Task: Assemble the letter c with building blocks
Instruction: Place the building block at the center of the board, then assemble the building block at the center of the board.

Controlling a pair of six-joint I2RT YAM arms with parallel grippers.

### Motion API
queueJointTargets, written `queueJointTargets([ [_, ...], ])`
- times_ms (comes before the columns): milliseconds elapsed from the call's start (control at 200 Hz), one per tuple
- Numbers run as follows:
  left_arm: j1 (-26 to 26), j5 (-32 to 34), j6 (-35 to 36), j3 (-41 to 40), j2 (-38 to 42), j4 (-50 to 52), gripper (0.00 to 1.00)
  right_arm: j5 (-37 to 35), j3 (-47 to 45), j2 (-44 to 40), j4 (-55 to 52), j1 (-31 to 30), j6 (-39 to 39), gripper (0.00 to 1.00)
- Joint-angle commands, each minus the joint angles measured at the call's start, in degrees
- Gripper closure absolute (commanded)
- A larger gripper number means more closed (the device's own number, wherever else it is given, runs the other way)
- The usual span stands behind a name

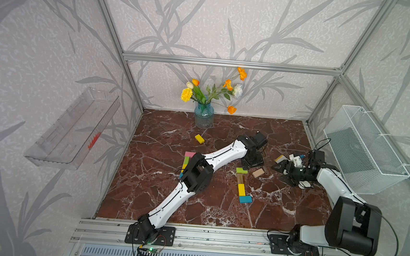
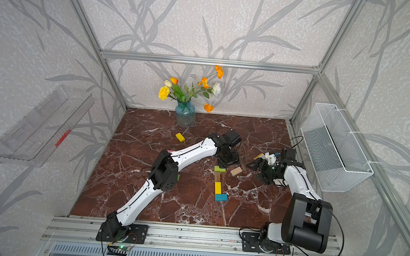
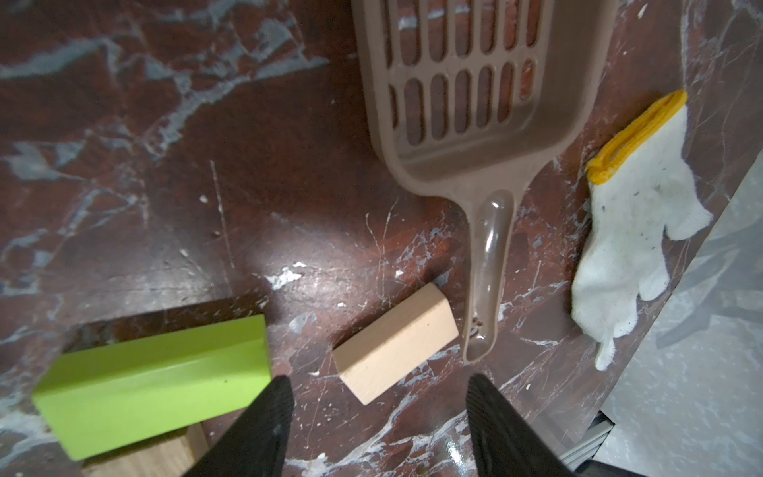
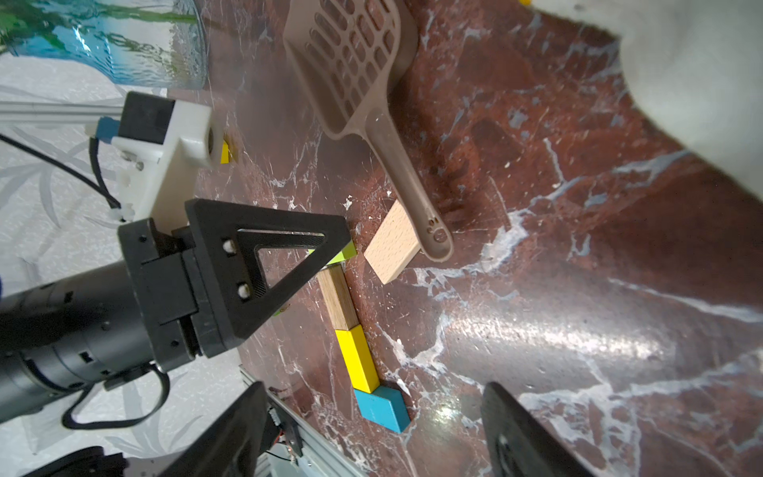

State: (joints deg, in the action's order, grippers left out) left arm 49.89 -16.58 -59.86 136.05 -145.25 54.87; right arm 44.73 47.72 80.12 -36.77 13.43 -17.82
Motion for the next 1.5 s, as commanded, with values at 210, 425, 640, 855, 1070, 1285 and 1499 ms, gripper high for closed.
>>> queueJointTargets([
  [210,-0.62,0.78,7.34,-0.10,8.05,3.39,0.36,-3.97,4.20,4.40,-2.30,-8.13,1.23,0.48],
  [425,-2.77,0.35,10.96,-12.94,17.79,-0.29,0.37,-8.17,4.30,5.83,-0.49,-11.47,-3.80,0.76],
  [640,-7.16,-2.75,12.72,-31.05,28.15,-10.79,0.38,-11.42,4.28,7.89,-0.54,-12.92,-5.20,0.99],
  [855,-10.72,-7.47,13.61,-44.60,35.05,-21.24,0.38,-12.35,4.22,11.43,1.08,-14.86,-6.48,1.00],
  [1070,-11.70,-9.00,20.66,-50.07,39.61,-22.94,0.38,-14.44,4.83,14.55,4.15,-17.08,-9.70,1.00],
  [1285,-12.46,-9.79,24.96,-53.45,43.16,-23.14,0.38,-17.31,6.22,17.35,5.78,-19.17,-12.54,1.00],
  [1499,-13.24,-10.49,24.76,-56.30,44.90,-24.85,0.38,-19.41,8.04,20.27,6.38,-20.89,-14.23,1.00],
])
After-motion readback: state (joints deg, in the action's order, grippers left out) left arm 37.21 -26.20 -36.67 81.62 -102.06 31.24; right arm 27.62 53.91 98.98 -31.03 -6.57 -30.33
